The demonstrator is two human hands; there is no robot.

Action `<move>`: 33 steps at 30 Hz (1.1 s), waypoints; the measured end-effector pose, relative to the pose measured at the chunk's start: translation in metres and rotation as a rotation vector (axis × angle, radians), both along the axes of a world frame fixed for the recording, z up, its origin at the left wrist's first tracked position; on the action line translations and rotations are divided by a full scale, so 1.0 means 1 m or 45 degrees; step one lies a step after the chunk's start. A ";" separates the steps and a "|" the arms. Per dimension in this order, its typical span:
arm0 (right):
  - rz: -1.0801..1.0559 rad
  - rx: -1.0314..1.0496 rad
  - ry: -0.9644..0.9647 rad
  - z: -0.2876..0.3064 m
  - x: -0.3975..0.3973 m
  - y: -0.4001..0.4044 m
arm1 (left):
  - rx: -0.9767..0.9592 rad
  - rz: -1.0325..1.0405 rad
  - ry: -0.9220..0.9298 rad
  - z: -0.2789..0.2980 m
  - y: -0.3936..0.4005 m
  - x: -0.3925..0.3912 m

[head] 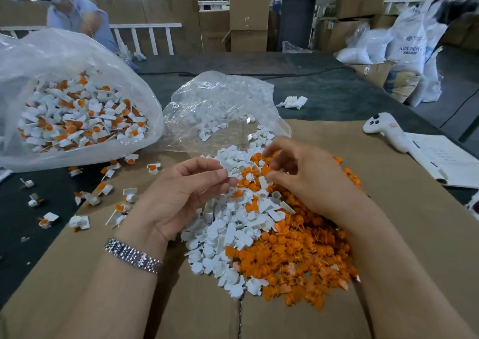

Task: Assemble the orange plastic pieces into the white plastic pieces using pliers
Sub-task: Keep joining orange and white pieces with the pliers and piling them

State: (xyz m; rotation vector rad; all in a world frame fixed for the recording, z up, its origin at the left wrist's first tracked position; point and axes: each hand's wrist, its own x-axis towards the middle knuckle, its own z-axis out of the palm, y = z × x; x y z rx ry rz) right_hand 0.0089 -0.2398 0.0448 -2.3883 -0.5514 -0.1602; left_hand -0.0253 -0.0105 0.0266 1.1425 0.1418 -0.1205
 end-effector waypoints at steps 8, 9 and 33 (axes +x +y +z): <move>0.160 0.653 0.218 0.005 -0.010 0.011 | -0.174 -0.108 -0.018 0.003 -0.006 -0.002; 0.177 0.721 0.228 0.005 -0.011 0.011 | -0.177 -0.123 -0.014 0.003 -0.007 -0.002; 0.066 0.602 -0.084 -0.005 -0.021 0.038 | 0.333 0.132 -0.523 -0.005 -0.022 -0.003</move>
